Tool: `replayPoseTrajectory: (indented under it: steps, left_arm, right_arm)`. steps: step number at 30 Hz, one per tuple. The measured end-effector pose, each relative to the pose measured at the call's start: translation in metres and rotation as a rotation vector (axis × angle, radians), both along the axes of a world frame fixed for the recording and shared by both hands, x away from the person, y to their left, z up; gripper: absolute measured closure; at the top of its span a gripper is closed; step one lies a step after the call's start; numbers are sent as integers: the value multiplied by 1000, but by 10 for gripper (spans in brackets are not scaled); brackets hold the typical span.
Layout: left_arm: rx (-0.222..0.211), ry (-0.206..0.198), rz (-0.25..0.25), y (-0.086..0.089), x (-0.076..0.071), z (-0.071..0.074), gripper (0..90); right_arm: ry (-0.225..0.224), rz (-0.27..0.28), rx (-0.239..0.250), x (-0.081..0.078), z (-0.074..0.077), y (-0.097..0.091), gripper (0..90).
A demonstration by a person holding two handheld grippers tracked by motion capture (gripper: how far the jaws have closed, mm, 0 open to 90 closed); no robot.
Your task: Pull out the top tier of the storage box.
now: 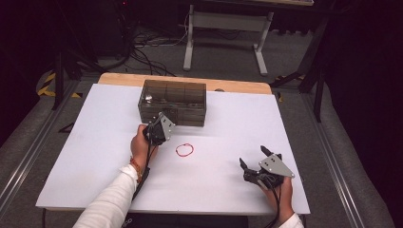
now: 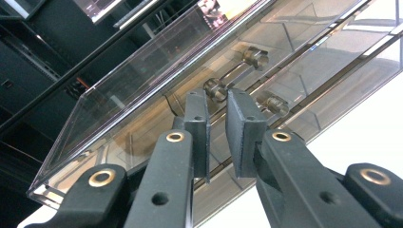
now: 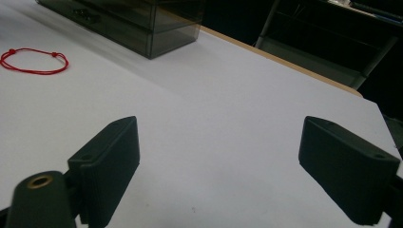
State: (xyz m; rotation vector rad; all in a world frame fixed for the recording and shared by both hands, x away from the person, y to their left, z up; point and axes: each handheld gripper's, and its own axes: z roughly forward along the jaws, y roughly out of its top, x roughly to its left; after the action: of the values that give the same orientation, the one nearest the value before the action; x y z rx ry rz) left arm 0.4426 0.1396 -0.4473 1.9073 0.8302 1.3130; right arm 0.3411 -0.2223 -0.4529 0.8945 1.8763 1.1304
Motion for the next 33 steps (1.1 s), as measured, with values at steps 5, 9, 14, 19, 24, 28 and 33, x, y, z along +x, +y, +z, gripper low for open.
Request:
replayPoseTrajectory:
  steps: [5,9,14,19,24,28,33]
  left_arm:
    - [7,-4,-3,1,-2,-1,800]
    - [11,-2,-5,1,-3,-1,800]
    - [7,-21,-8,1,-8,-3,805]
    - [3,-19,-47,-1,-11,0,898]
    - [-24,-24,-36,-1,-12,0,897]
    - [-22,-38,-14,0,-8,-1,766]
    - [10,-52,11,-2,0,-5,693]
  right_arm:
    - [-3,-2,5,0,0,0,142]
    - [-3,-1,4,0,0,0,142]
    - [-2,0,6,0,1,0,142]
    - [-2,-1,9,0,1,-1,142]
    - [-7,2,6,-1,1,-1,142]
    - [-3,0,8,0,1,-1,142]
    - [-4,7,-1,0,1,1,144]
